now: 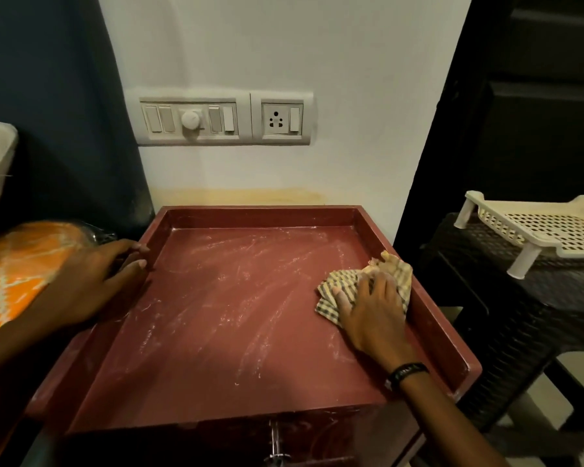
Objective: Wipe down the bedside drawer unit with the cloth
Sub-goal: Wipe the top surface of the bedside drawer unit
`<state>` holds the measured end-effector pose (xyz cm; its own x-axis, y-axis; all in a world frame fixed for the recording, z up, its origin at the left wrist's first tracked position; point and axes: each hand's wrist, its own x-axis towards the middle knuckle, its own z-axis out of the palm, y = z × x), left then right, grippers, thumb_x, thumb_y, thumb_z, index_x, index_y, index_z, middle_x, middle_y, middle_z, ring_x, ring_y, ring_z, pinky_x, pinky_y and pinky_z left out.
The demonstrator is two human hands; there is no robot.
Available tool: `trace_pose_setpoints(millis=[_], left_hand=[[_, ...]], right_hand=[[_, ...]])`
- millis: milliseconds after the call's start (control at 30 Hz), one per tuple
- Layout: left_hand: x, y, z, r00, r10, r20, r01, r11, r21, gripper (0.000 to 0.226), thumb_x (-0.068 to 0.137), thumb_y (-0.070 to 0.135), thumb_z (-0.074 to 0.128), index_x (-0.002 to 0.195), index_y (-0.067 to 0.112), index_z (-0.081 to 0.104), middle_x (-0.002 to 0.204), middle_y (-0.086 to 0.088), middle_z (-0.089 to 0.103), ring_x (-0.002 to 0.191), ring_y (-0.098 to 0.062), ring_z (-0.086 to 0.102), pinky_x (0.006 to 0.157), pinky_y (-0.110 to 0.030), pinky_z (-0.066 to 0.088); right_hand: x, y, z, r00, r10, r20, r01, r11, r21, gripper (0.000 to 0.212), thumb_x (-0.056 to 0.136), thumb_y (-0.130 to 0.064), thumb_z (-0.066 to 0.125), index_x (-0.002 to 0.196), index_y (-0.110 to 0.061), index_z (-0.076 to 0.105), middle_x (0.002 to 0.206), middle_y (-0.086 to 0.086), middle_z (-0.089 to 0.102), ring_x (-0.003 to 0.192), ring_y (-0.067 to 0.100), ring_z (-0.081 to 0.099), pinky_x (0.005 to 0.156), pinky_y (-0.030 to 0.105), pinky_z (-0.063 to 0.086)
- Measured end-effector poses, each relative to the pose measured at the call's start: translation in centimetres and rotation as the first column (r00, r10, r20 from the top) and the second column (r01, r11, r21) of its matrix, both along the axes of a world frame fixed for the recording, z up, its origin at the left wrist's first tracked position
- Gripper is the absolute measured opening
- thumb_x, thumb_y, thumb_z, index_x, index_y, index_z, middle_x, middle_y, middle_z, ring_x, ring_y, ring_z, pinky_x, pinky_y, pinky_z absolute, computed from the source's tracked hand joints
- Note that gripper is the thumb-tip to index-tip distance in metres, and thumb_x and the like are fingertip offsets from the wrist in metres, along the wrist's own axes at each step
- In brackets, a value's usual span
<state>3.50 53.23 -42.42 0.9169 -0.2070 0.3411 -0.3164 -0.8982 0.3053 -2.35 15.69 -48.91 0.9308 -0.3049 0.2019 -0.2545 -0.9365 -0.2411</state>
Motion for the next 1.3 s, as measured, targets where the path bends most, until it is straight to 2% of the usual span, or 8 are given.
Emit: trace_pose_setpoints(millis=[100,300,400,567,800,1000,1200,1300], left_hand=[[0.4,0.4,-0.3,1.0,-0.007,0.028,0.007,1.0,-0.003,0.032,0.093,0.026,0.053,0.122,0.013,0.06,0.11,-0.014,0.068,0.088,-0.026,0.063,0.077,-0.042,0.052],[0.5,0.5,-0.9,0.997,-0.034,0.074,0.029,0.997,0.069,0.035,0.092,0.022,0.055,0.123,0.007,0.061,0.099,-0.016,0.068,0.072,-0.014,0.053,0.065,-0.027,0.038],[0.5,0.6,-1.0,0.994,-0.026,0.107,0.018,0.997,0.073,0.035,0.092,0.022,0.056,0.123,0.007,0.061,0.098,-0.016,0.068,0.072,-0.014,0.053,0.067,-0.028,0.04],[0.9,0.7,-1.7,0.991,-0.011,0.137,-0.003,0.995,0.102,0.034,0.092,0.024,0.056,0.12,0.005,0.063,0.108,-0.017,0.069,0.084,-0.022,0.063,0.075,-0.032,0.047],[1.1,0.8,-1.9,0.985,0.002,0.174,-0.015,0.997,0.075,0.031,0.093,0.025,0.055,0.114,0.006,0.067,0.102,-0.016,0.07,0.074,-0.013,0.051,0.07,-0.029,0.041],[0.9,0.5,-1.8,0.985,0.027,0.17,-0.037,0.998,0.054,0.033,0.094,0.028,0.052,0.116,0.008,0.066,0.103,-0.015,0.07,0.073,-0.011,0.05,0.067,-0.026,0.039],[0.9,0.2,-1.9,0.984,0.041,0.171,-0.054,0.996,0.072,0.034,0.095,0.029,0.05,0.117,0.008,0.065,0.102,-0.015,0.071,0.073,-0.012,0.05,0.067,-0.027,0.039],[0.8,0.1,-1.9,0.982,0.032,0.187,-0.048,0.996,0.079,0.033,0.094,0.026,0.052,0.115,0.006,0.067,0.099,-0.017,0.071,0.071,-0.013,0.05,0.066,-0.028,0.037]], right_hand=[[3.0,1.4,0.6,0.997,-0.077,-0.031,0.078,0.997,0.026,0.062,0.1,-0.049,0.026,0.146,-0.007,0.026,0.153,0.019,0.02,0.142,0.033,0.013,0.116,0.042,0.01],[3.4,-0.1,0.1,0.988,0.145,-0.054,-0.147,0.988,-0.045,0.065,0.097,-0.057,0.024,0.149,-0.017,0.026,0.149,0.005,0.032,0.139,0.024,0.022,0.118,0.039,0.013],[2.3,-0.6,-0.1,0.997,0.029,-0.07,-0.036,0.994,-0.107,0.066,0.097,-0.059,0.02,0.151,-0.021,0.022,0.153,0.012,0.024,0.143,0.029,0.014,0.118,0.041,0.006],[7.0,1.7,0.3,0.992,-0.081,-0.102,0.084,0.996,0.027,0.067,0.099,-0.055,0.023,0.151,-0.013,0.018,0.154,0.024,0.018,0.144,0.035,0.012,0.118,0.044,0.005],[6.8,-1.2,-0.2,0.982,0.173,-0.08,-0.174,0.985,-0.01,0.095,0.084,-0.076,0.012,0.147,-0.007,0.026,0.15,0.01,0.034,0.14,0.025,0.025,0.118,0.041,0.018],[11.5,0.8,0.2,0.993,-0.105,-0.058,0.104,0.994,-0.011,0.076,0.094,-0.061,0.029,0.145,-0.005,0.028,0.152,0.017,0.029,0.144,0.032,0.014,0.117,0.044,0.004],[11.7,-0.7,0.9,0.964,0.23,-0.132,-0.231,0.973,0.007,0.068,0.096,-0.059,0.027,0.146,-0.013,0.029,0.154,0.004,0.028,0.14,0.029,0.021,0.115,0.043,0.014],[9.9,-1.6,0.4,0.982,0.183,-0.053,-0.184,0.983,-0.018,0.058,0.1,-0.052,0.024,0.147,-0.02,0.032,0.151,0.016,0.029,0.141,0.031,0.022,0.116,0.041,0.015]])
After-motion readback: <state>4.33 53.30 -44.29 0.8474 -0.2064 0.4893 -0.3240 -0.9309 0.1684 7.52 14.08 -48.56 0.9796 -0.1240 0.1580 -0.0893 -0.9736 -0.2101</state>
